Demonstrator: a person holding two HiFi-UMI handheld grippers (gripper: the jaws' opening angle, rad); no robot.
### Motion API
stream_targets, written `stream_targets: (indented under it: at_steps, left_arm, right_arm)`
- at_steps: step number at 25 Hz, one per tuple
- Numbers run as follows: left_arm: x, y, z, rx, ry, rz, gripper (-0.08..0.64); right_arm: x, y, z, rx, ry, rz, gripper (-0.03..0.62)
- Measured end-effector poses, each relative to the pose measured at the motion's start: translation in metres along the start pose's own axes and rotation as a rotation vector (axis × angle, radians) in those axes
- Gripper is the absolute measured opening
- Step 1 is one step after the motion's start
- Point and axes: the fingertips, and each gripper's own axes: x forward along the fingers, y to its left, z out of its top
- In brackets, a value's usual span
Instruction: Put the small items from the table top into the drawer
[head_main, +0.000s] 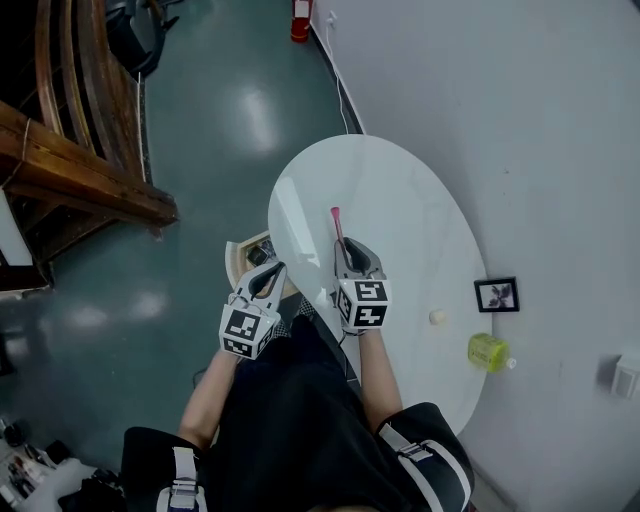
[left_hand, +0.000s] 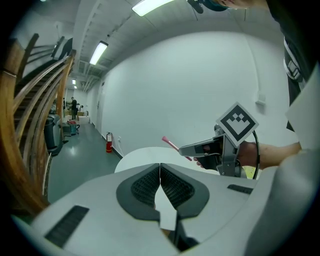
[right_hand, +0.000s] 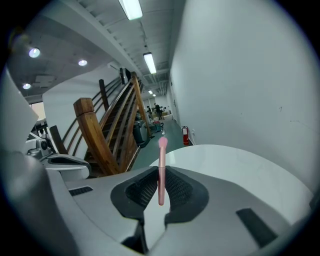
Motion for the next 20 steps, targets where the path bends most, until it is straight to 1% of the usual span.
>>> stream_targets:
  at_steps: [10, 16, 20]
  left_arm:
    - [-0.066, 0.042, -0.018, -0.052, -0.035, 0.125, 0.02]
    - [-0.093, 0.062, -0.035, -0.091, -0.051, 0.197, 0.02]
    - [-0.113, 0.08, -0.054, -0.131, -0.048, 0.252, 0.02]
  right_arm:
    - [-0.001, 0.088, -0.01, -0.088, 0.022, 0.128, 0.064]
    - [0.011, 0.132, -0.028, -0.144, 0.066, 0.21, 0.064]
    - [0.021, 0.16, -0.043, -0.182, 0.098, 0.263, 0.064]
